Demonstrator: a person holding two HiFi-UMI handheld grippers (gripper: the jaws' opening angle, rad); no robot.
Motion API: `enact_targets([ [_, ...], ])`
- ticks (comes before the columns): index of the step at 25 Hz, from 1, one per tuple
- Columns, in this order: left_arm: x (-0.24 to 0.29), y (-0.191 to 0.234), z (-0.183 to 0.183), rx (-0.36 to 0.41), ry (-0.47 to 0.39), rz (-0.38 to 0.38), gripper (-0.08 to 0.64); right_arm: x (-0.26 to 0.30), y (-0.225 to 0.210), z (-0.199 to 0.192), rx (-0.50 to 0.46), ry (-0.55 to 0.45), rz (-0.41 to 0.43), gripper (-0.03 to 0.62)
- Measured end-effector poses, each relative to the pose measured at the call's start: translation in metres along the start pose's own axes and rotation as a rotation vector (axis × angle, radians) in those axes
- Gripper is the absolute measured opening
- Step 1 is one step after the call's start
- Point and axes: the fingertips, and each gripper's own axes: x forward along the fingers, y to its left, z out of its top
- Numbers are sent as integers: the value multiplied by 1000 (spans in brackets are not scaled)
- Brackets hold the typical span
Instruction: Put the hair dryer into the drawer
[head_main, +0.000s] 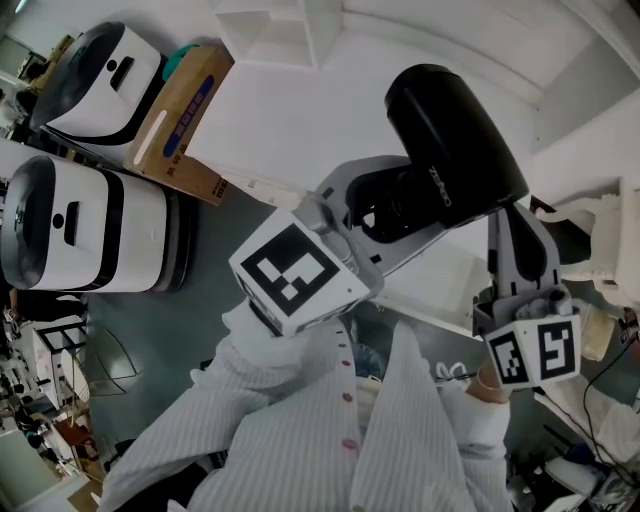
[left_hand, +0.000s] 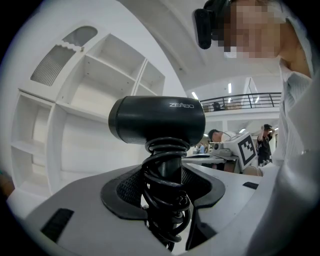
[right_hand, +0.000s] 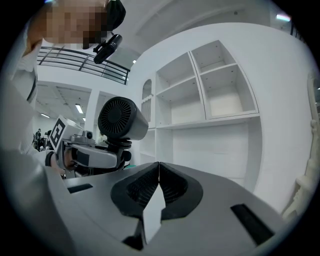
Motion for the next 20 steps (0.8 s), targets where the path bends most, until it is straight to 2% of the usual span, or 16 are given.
enact_targets([
  [5,1,8,-30,65,93,-19,229,4,0,-15,2,28,-23,11],
  [13,9,13,-94,74,206,-96,228,7,-9,-56,-17,116,-61,11],
  [20,14,-1,-178,149,397,-153,227,-1,-29,-86,34,138,-122,11],
])
